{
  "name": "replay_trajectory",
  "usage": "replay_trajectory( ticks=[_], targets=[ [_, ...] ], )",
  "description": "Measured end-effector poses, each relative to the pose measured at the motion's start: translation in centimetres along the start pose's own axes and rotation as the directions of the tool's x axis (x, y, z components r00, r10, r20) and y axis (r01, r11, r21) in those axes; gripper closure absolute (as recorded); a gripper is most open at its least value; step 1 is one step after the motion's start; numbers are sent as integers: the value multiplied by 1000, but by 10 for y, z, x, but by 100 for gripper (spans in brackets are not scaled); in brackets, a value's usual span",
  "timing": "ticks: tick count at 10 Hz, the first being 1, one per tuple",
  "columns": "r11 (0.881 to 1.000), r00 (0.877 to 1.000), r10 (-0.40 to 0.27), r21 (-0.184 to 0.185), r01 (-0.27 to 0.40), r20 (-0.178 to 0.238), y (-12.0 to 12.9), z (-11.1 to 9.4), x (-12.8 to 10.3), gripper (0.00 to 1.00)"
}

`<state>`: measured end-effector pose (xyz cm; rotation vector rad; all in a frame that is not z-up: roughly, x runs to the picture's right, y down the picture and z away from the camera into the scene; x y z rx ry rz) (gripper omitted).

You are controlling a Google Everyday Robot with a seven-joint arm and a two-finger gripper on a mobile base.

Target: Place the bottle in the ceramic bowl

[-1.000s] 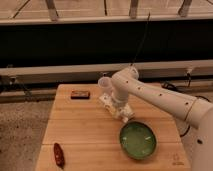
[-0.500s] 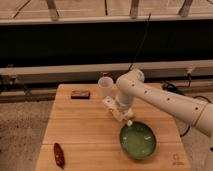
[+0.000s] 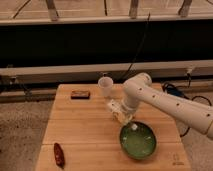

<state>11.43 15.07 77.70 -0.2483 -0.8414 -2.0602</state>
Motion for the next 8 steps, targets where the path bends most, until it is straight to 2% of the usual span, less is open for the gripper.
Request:
replay_trajectory(
  ticks=[3, 5, 8],
  targets=[
    [1000, 1000, 13, 12, -13, 5, 9, 0, -31, 100],
    [1000, 1000, 7, 15, -7, 6, 8, 2, -31, 100],
    [1000, 1000, 20, 14, -20, 24, 12, 6, -48, 100]
  ],
)
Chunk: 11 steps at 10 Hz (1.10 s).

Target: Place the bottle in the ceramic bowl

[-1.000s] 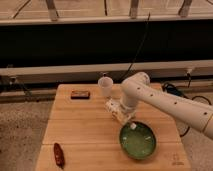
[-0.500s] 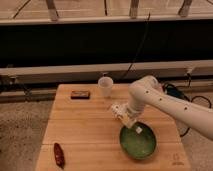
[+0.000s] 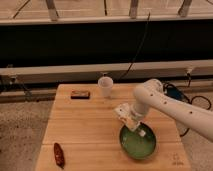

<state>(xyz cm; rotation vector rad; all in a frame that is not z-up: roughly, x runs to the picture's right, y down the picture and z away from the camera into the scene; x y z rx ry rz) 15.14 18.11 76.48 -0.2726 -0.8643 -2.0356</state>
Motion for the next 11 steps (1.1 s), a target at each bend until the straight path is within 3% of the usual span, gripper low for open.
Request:
replay_trajectory(
  ticks=[3, 8, 10, 11],
  targets=[
    [1000, 1000, 4, -1, -4, 6, 1, 2, -7, 98],
    [1000, 1000, 13, -4, -13, 18, 7, 3, -18, 55],
    [1000, 1000, 13, -5, -13, 22, 7, 4, -21, 56],
    [1000, 1000, 16, -5, -15, 24, 8, 4, -24, 51]
  ],
)
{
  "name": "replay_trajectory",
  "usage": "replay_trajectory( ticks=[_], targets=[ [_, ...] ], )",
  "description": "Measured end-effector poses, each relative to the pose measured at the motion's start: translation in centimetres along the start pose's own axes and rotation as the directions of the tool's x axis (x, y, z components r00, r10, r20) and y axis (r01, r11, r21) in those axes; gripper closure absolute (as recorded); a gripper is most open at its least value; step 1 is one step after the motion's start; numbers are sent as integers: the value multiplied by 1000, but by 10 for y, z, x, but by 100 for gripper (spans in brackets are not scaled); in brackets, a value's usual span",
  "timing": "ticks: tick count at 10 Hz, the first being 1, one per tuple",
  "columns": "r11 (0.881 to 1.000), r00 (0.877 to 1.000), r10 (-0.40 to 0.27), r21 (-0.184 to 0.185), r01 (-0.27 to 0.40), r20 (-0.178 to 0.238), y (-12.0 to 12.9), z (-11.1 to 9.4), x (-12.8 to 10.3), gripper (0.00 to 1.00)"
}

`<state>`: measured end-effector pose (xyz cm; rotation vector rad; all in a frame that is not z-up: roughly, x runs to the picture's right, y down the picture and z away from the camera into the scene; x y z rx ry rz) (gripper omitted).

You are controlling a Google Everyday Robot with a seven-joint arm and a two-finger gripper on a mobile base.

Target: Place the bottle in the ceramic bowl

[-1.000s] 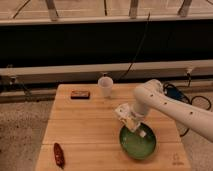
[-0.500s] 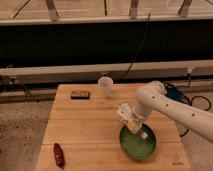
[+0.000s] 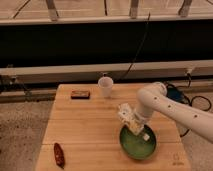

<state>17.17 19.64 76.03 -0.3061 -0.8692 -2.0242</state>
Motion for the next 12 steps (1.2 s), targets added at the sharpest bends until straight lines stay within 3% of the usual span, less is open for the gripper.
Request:
replay_trajectory(
  ticks=[3, 7, 8, 12],
  targets=[
    [1000, 1000, 0, -4, 1, 12, 2, 1, -8, 47],
    [1000, 1000, 2, -4, -2, 15, 3, 3, -12, 22],
    [1000, 1000, 2, -4, -2, 14, 4, 3, -13, 20],
    [1000, 1000, -7, -10, 7, 25, 5, 3, -18, 34]
  ],
)
